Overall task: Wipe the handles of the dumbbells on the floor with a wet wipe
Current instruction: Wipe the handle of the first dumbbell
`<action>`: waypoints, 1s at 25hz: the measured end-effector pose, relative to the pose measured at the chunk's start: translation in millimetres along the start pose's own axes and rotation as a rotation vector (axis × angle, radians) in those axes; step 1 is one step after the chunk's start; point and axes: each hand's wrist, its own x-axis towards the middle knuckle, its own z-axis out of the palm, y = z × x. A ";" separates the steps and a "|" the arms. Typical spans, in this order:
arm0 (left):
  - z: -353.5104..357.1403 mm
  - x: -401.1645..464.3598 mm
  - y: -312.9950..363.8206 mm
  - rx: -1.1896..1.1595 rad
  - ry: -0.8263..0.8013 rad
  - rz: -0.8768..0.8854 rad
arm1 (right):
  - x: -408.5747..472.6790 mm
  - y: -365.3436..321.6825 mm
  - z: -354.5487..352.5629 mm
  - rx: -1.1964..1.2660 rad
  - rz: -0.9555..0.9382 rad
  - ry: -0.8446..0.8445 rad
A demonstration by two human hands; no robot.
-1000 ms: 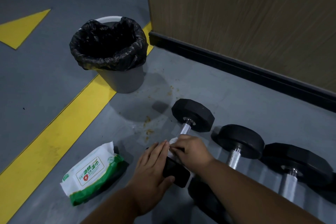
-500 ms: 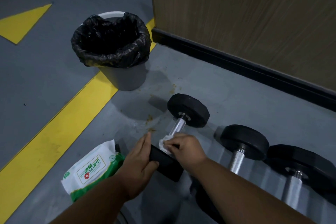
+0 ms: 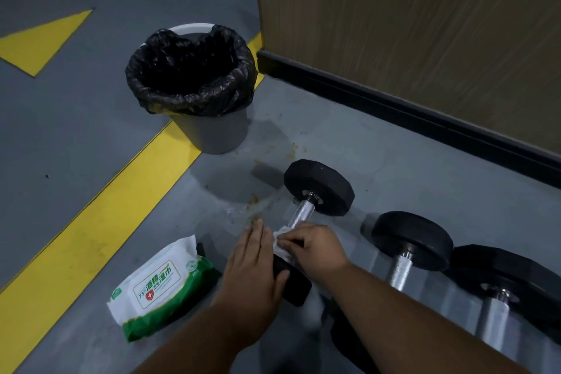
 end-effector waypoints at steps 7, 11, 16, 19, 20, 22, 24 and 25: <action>-7.0 1.0 7.2 0.105 -0.047 -0.021 | 28.2 14.6 -26.0 0.049 0.270 0.230; -4.0 2.1 6.4 0.137 -0.062 -0.014 | -7.6 -5.0 1.0 0.091 0.160 -0.022; 3.3 2.7 3.0 0.118 0.006 0.004 | 37.4 8.1 -28.9 0.020 0.259 0.172; 3.9 2.9 1.3 0.140 0.030 0.021 | 30.4 3.2 -20.8 0.066 0.274 0.222; 4.6 3.1 1.2 0.128 0.032 0.030 | 19.0 -1.6 -11.9 0.086 0.237 0.152; 6.7 3.2 -0.3 0.075 0.028 0.020 | -1.1 -10.8 -0.6 0.151 0.194 0.013; 6.1 3.5 -0.9 0.048 0.037 0.022 | 3.6 -7.0 -7.1 0.081 0.164 -0.050; 5.1 3.4 -0.6 0.054 0.028 0.023 | 13.2 -1.9 -13.2 0.052 0.173 -0.022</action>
